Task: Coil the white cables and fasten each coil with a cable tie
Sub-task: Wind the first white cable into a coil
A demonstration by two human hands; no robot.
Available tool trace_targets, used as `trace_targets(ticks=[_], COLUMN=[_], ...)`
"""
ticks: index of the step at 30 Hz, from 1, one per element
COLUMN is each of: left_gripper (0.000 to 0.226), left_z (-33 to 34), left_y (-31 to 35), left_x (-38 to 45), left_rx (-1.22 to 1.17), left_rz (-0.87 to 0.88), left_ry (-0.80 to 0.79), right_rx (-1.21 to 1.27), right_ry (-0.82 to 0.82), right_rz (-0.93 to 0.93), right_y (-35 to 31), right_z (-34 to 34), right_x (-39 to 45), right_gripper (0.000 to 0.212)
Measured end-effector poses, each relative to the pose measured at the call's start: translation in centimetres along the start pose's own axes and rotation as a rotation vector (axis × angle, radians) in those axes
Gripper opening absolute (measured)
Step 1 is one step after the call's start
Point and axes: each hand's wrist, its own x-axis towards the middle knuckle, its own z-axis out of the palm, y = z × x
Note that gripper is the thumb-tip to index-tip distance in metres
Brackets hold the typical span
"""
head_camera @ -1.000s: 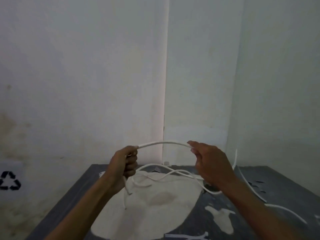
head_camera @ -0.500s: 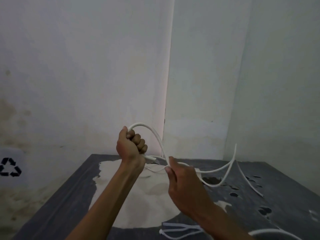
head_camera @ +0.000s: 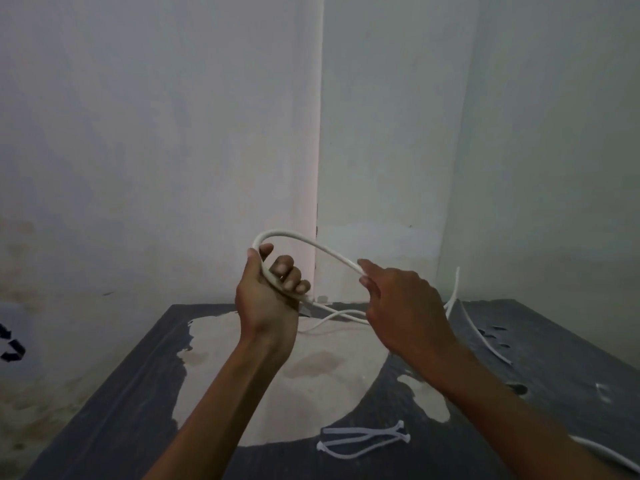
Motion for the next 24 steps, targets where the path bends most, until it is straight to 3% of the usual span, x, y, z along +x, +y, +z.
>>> trace_targets(ticks=[8, 16, 20, 24], left_gripper=[0.040, 0.032, 0.042, 0.025], left_z=[0.9, -1.6, -5.1, -9.3], left_y=[3.6, 1.4, -1.3, -4.1], left_x=[4.4, 5.4, 5.7, 4.1], left_rx=[-0.052, 0.571, 1.131, 1.342], left_rz=[0.090, 0.113, 0.014, -0.036], left_ry=[0.122, 0.028, 0.009, -0.121], right_rx=[-0.018, -0.101, -0.200, -0.233], right_ry=[0.003, -0.265, -0.461, -0.676], right_rz=[-0.077, -0.236, -0.291, -0.299], right_y=[4.5, 4.1, 3.3, 4.5], right_z=[2.2, 1.7, 2.1, 4.4], right_x=[-2.8, -1.3, -2.6, -3.1], right_gripper=[0.040, 0.025, 0.024, 0.025])
